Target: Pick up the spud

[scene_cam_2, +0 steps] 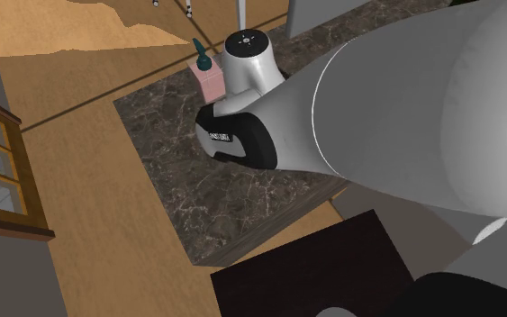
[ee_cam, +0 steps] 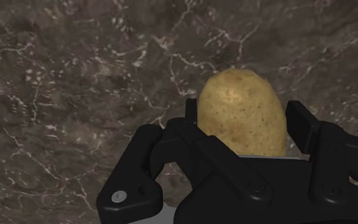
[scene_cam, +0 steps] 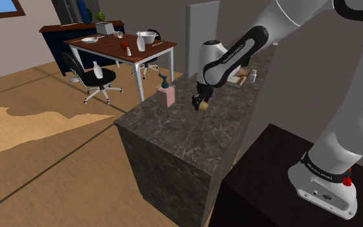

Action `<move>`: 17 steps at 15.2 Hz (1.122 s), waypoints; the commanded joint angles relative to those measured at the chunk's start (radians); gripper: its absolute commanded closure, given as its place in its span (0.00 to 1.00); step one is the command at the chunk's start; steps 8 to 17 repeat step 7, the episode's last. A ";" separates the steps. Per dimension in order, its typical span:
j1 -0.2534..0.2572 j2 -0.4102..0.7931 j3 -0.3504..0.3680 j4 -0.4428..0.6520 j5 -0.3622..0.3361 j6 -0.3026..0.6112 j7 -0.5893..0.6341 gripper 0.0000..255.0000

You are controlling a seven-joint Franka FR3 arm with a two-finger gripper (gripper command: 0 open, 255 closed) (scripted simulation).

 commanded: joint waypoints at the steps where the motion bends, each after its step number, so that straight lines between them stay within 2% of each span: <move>1: -0.001 -0.021 0.001 0.003 0.004 -0.025 -0.003 1.00; 5: -0.002 -0.062 0.003 0.013 0.010 -0.075 -0.009 1.00; 17: -0.002 -0.064 0.003 0.013 0.010 -0.077 -0.009 1.00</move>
